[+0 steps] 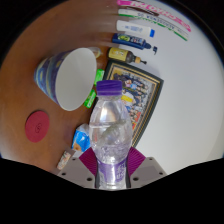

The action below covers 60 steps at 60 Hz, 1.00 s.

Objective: Pour water

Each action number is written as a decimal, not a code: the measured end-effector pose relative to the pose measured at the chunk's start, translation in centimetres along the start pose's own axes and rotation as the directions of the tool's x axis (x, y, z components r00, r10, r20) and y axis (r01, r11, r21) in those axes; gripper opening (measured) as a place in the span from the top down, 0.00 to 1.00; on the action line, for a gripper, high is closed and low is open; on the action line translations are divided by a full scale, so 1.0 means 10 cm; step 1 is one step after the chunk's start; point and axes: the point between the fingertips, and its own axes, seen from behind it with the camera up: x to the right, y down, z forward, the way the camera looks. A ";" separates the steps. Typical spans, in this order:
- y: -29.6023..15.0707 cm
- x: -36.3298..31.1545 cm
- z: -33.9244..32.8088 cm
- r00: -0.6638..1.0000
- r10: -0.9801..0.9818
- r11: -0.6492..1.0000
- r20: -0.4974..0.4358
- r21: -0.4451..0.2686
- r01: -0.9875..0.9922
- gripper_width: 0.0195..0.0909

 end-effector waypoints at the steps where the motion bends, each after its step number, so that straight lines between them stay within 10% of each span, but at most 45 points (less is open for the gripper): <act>1: -0.02 0.00 0.00 1.000 -0.023 1.000 -0.003 0.004 0.023 0.79; 17: -0.06 -0.03 0.02 0.998 -0.055 0.998 0.028 0.025 0.055 0.79; 31: 0.01 0.33 -0.14 0.913 0.400 0.911 0.083 0.071 -0.406 0.79; 44: -0.07 0.63 -0.34 0.436 0.863 0.428 0.255 0.091 -0.899 0.78; 60: -0.27 -0.05 -0.16 -0.151 0.915 -0.123 0.375 -0.098 -0.988 0.78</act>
